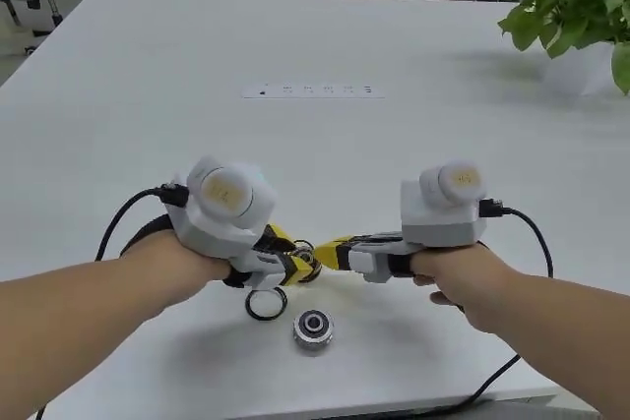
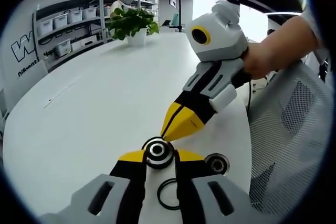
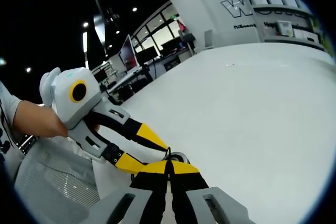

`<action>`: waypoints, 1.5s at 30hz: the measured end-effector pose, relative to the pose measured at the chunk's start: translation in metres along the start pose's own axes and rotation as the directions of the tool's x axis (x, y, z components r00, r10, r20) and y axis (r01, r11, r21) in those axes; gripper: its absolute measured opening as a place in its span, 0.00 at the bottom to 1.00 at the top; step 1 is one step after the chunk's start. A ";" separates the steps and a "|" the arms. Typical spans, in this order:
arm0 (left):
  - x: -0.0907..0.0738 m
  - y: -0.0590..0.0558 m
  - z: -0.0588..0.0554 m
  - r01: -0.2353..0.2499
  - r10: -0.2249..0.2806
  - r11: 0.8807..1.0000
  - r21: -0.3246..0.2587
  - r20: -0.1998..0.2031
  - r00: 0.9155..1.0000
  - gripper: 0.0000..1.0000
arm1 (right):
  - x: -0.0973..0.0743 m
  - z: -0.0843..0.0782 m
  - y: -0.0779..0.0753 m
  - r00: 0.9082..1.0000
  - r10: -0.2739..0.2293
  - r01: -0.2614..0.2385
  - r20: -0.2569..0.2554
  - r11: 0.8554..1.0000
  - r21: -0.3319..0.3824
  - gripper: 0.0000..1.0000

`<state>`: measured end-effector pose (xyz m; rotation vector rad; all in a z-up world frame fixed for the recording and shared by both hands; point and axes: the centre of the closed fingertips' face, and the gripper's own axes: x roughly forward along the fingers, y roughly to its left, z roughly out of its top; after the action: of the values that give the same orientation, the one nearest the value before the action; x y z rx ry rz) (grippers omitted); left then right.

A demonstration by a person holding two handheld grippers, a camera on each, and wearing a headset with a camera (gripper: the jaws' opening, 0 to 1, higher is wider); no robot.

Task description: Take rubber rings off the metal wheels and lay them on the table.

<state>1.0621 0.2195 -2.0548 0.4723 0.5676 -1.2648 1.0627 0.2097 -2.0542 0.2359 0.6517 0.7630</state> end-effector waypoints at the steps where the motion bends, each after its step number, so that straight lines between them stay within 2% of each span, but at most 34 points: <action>1: -0.003 0.000 0.001 0.001 -0.001 1.000 0.001 0.005 1.000 0.18 | 0.000 0.000 0.000 1.000 0.001 -0.001 0.002 1.000 0.001 0.00; 14: -0.041 -0.011 0.010 0.019 -0.020 1.000 0.021 0.065 0.998 0.33 | -0.007 0.007 0.015 0.999 0.030 -0.030 0.021 1.000 -0.001 0.00; 25: -0.069 -0.017 0.007 0.009 -0.010 1.000 0.012 0.087 0.996 0.45 | -0.006 0.008 0.031 0.997 0.074 -0.074 0.021 0.997 -0.008 0.00; 28: -0.074 -0.019 0.005 0.007 -0.008 1.000 0.012 0.089 0.996 0.48 | -0.005 0.007 0.036 0.996 0.085 -0.085 0.014 0.996 -0.007 0.00; 35: -0.085 -0.016 -0.002 -0.020 0.018 1.000 0.013 0.091 0.996 0.56 | 0.002 0.000 0.045 0.993 0.116 -0.116 -0.018 0.993 -0.011 0.00; 45: -0.097 -0.014 -0.020 -0.032 0.033 0.999 -0.011 0.075 0.997 0.64 | 0.013 -0.013 0.056 0.986 0.150 -0.151 -0.072 0.988 -0.008 0.00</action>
<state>1.0261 0.3007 -2.0090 0.4229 0.5007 -1.2428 1.0297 0.2583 -2.0465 0.2483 0.7018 0.9245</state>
